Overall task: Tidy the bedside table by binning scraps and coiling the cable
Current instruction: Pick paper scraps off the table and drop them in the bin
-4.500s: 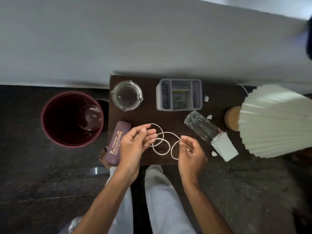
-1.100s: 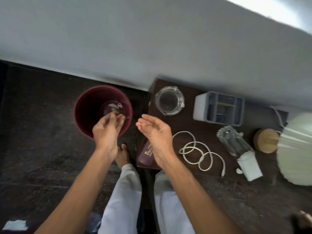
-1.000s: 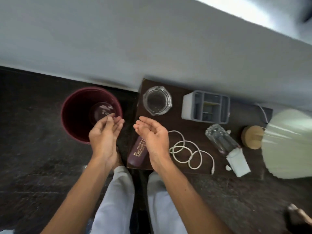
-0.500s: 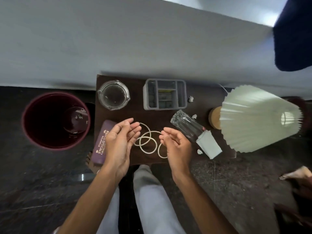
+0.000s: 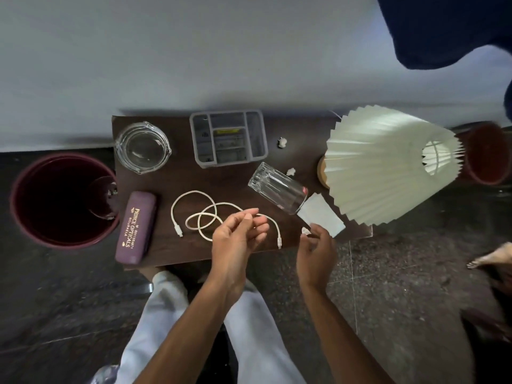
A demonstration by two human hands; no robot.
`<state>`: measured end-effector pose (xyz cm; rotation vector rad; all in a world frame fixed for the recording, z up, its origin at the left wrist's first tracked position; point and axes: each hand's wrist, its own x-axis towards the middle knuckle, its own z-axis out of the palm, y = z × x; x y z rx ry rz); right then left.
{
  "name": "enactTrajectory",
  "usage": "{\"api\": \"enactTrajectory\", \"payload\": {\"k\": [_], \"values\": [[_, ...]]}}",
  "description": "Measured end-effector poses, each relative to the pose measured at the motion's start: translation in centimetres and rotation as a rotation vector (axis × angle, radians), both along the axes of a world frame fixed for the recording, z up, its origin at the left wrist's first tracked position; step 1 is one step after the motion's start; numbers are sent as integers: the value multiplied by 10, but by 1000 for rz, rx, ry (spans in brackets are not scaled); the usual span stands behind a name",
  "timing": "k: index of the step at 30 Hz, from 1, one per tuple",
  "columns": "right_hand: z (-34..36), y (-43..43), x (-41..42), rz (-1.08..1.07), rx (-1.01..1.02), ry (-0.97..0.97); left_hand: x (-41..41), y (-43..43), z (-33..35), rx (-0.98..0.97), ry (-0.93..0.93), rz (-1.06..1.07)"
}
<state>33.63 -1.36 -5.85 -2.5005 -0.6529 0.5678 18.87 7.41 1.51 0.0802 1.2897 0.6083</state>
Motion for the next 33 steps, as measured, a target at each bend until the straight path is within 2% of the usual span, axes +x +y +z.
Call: {"api": "enactTrajectory", "payload": {"k": [4,13,19,24,33], "values": [[-11,-2,10,172,-41,-27,7,-3,-1,22,27,-33],[-17,-10,16,319,-162,29,0,-4,-9,18,55,0],[21,18,-14,184,-5,286,-22,-3,-7,30,84,54],[57,43,-55,198,107,430,-45,-4,-10,82,143,52],[75,73,-125,290,218,544,-83,-2,1,160,212,27]]}}
